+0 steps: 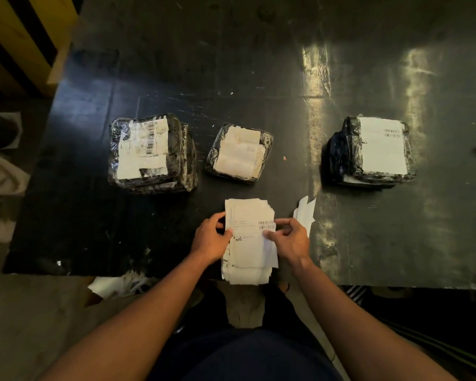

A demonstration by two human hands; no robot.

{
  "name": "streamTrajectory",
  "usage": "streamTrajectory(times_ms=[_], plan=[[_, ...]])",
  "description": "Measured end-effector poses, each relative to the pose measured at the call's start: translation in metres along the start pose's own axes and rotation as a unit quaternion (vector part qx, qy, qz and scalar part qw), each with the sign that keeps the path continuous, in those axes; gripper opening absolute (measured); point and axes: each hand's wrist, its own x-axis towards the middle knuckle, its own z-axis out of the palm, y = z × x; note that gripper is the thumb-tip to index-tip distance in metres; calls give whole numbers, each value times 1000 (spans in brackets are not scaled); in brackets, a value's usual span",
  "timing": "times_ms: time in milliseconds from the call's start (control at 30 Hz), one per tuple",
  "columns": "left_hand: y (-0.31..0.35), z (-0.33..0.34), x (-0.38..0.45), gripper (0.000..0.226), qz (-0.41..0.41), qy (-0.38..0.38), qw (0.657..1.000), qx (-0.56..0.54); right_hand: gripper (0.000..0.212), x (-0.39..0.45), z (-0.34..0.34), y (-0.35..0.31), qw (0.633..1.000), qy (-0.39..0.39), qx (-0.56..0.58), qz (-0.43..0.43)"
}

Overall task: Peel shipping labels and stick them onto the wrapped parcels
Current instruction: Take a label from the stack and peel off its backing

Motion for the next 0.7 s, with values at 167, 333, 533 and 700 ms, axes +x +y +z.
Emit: streamTrajectory(times_ms=[167,333,533,700], plan=[[-4,-4,-15,76,87,-18,996,33,30,5,-2,-3,997,-5,59,43],[-10,-3,-19,61,123,-14,985,116,24,10,-8,2,999,6,27,37],[-10,-2,-20,60,132,-8,981,144,11,10,-21,1,999,44,13,6],[6,-13,-29,62,162,56,980,100,10,-3,-45,-21,996,7,90,-26]])
